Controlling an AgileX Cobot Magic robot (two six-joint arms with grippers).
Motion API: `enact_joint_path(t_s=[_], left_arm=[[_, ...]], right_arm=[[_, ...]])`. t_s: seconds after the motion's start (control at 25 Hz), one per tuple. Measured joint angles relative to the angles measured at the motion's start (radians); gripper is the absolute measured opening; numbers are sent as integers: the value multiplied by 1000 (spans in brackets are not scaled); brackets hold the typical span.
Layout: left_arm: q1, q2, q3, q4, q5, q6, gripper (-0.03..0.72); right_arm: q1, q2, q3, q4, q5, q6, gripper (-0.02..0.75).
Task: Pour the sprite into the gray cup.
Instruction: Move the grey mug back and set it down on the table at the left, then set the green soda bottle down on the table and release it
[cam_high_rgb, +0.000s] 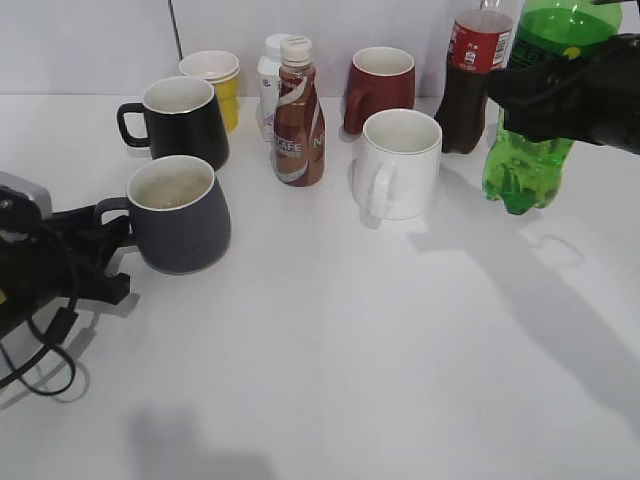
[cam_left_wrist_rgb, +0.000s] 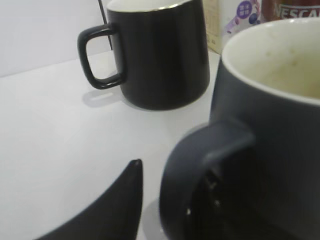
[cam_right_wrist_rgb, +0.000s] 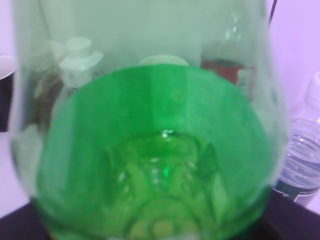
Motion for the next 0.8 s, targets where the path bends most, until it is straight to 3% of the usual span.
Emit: enact_joint_path(t_s=[0.24,0.44,0.8], left_arm=[[0,-85,61,2,9,-1,289],[0,-147,107,2,13,-1,291],[0,-248,135,24,13,-1,294]], right_arm=[[-35,22,3,25,-33,2,417],[-97,69,68,53,-219,3,417],[-103,247,190,56,-456,3,417]])
